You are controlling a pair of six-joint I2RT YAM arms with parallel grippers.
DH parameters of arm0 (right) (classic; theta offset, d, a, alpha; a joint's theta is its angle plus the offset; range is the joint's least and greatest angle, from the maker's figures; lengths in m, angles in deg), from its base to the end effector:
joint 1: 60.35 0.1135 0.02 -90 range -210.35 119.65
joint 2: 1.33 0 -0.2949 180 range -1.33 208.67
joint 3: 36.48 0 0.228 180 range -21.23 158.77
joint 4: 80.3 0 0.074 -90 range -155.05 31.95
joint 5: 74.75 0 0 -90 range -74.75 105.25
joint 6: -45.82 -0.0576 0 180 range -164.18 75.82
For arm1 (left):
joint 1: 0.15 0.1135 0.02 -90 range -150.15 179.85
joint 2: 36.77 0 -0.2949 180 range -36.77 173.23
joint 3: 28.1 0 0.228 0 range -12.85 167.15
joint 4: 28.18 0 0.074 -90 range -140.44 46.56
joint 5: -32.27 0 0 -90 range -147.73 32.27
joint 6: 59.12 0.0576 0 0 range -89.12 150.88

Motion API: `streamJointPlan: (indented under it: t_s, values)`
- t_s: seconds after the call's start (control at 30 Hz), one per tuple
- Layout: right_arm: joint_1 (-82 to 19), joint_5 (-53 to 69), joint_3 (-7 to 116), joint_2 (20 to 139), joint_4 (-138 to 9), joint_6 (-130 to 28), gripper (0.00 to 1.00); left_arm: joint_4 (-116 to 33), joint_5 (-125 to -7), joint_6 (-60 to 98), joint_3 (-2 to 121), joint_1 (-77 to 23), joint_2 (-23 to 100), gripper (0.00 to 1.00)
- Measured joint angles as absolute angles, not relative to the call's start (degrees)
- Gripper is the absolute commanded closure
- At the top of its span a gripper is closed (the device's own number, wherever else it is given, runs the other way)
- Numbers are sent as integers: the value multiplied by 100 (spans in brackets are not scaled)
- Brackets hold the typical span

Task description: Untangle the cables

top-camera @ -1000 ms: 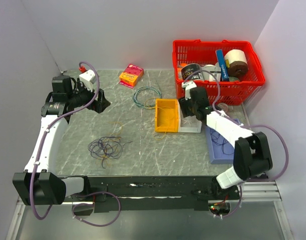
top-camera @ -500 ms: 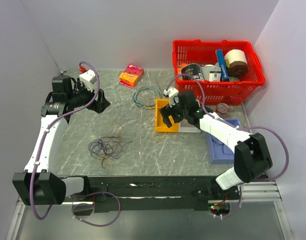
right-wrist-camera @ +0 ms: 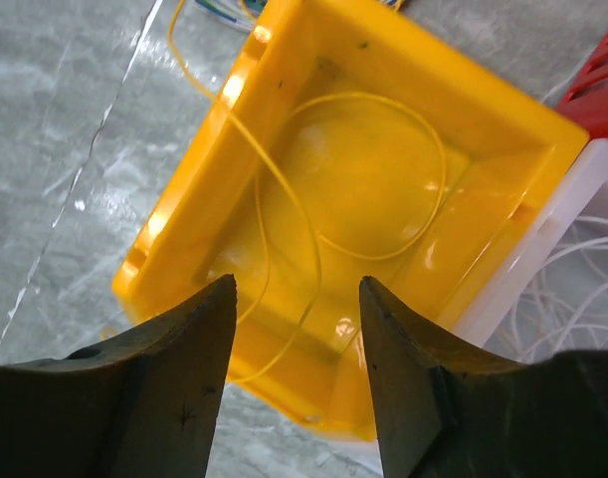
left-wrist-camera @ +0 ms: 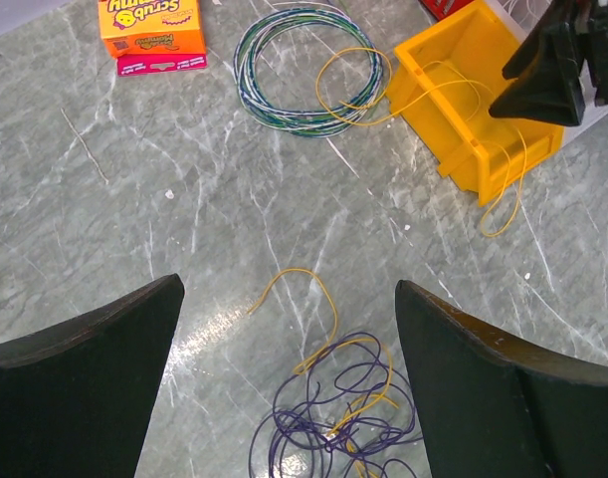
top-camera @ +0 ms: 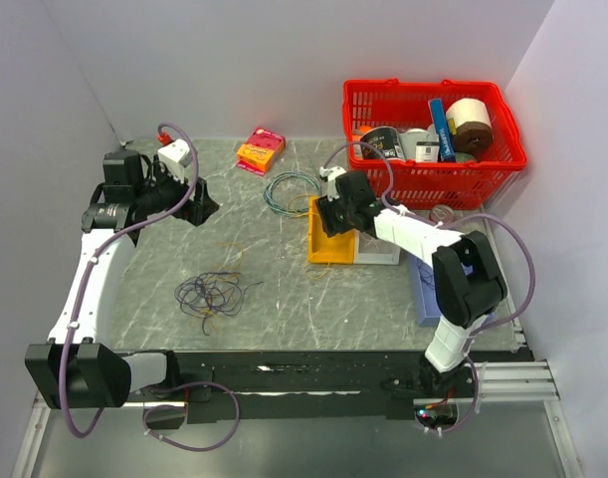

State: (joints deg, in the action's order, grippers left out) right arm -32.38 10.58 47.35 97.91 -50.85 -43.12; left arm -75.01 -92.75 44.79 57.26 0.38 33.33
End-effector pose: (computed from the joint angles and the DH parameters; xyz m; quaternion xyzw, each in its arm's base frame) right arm 0.3337 0.1825 0.2513 -0.2464 0.8893 0.1258 0.3642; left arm 0.2431 -0.0308 0.3874 0.2428 0.8096 -0.2020 0.4948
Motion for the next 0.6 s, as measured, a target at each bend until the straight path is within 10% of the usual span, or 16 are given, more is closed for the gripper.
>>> streamJointPlan:
  t_s: [0.23,0.4,0.6]
  values:
    - [-3238,1305,5111,10302,-5088,-4312,55,-7499,-9278,4481,5726,38,3333,6]
    - [-3238,1375,5111,10492,-5037,-4298,100,-7501,-9278,4483,5726,38,3333,6]
    - [-3238,1426,5041,10313,-5083,-4303,100,-7540,-9280,4501,5732,38,3333,6]
